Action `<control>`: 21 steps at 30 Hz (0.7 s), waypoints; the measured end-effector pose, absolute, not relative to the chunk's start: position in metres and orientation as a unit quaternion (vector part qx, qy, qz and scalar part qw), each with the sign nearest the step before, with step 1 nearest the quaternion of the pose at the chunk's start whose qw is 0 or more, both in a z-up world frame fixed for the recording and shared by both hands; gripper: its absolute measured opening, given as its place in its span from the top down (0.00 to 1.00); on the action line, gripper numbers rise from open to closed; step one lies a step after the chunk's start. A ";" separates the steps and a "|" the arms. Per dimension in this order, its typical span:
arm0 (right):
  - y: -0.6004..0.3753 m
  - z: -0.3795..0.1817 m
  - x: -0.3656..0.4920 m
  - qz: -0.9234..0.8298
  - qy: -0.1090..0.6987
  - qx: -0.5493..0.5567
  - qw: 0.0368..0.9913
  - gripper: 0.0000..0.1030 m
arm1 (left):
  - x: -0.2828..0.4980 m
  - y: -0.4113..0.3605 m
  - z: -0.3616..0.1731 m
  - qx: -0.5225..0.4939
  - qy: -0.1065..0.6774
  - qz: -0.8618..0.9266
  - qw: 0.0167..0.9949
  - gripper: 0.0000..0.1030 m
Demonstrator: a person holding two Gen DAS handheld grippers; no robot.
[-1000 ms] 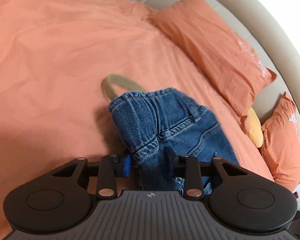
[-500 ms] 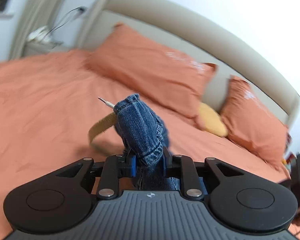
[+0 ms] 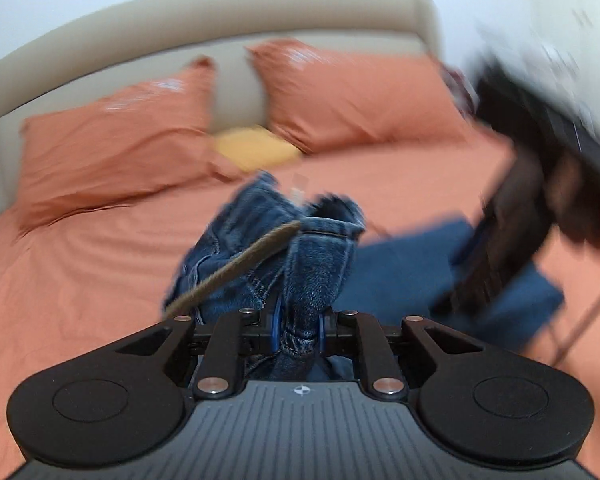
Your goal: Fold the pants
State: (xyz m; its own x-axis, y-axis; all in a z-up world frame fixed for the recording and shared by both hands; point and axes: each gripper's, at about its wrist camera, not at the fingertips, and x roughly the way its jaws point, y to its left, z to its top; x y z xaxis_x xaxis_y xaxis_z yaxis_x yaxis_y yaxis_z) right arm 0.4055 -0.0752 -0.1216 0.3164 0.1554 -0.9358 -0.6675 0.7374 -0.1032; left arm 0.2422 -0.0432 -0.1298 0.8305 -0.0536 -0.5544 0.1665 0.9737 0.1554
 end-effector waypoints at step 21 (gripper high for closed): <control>-0.127 -0.128 0.350 0.249 0.518 -0.215 0.790 0.49 | 0.247 -0.041 -0.122 -0.051 0.415 -0.217 0.882 0.40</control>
State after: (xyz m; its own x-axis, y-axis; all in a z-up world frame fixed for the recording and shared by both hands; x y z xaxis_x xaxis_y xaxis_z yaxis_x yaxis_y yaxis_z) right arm 0.3496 -0.1268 -0.1275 0.3392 0.1706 -0.9251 -0.6162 0.7834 -0.0814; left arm 0.2471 -0.0406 -0.1221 0.5605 -0.4252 -0.7107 0.3410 0.9005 -0.2698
